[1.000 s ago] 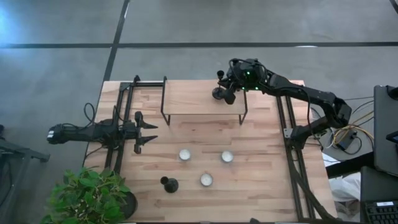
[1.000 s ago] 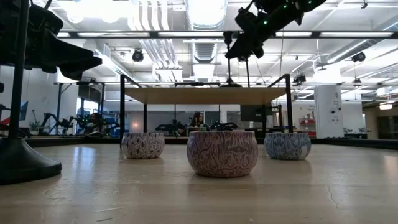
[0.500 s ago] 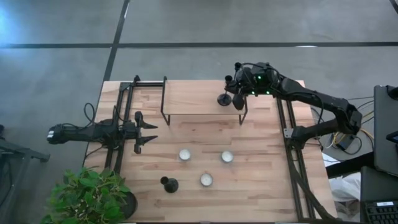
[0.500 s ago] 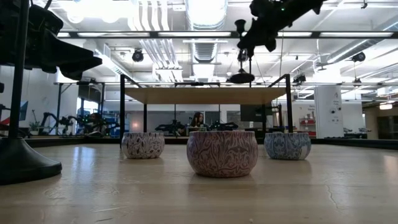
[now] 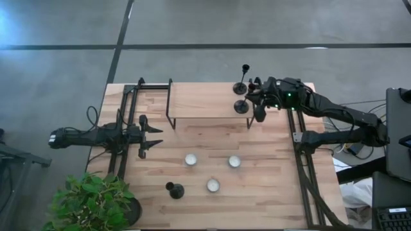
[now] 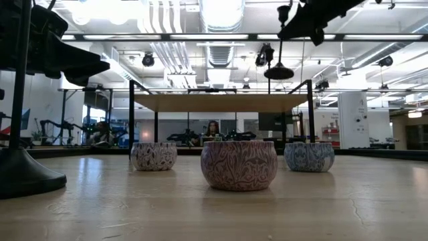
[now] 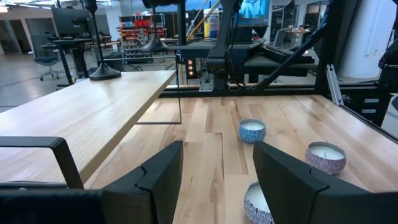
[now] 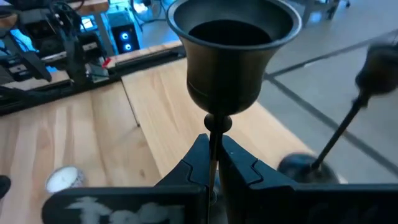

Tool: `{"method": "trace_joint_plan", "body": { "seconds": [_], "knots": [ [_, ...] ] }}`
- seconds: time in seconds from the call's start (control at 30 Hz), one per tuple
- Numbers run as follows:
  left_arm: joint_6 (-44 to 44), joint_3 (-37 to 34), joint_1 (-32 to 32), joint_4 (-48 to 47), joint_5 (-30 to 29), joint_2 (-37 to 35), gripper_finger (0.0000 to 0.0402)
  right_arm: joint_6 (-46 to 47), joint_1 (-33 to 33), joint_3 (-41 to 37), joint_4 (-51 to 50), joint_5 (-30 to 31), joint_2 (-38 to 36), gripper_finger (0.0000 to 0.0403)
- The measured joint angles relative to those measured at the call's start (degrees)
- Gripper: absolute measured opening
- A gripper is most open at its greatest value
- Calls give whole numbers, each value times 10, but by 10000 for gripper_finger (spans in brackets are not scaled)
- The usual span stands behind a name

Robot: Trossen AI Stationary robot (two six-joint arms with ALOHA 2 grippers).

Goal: Pick & Place candle stick holders
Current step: Put the right black candle holder on the shelf

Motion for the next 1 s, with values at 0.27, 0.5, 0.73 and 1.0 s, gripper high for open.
{"method": "trace_joint_plan", "body": {
  "seconds": [0.27, 0.5, 0.73, 1.0],
  "knots": [
    [0, 0, 0, 0, 0, 0, 202, 48, 64, -9, 38, 94, 38, 11],
    [0, 0, 0, 0, 0, 0, 202, 72, 151, 62, 43, 318, 141, 11],
    [0, 0, 0, 0, 0, 0, 202, 171, 164, 147, 30, 379, 243, 11],
    [0, 0, 0, 0, 0, 0, 202, 225, 160, 239, -89, 448, 326, 11]
  ]
}}
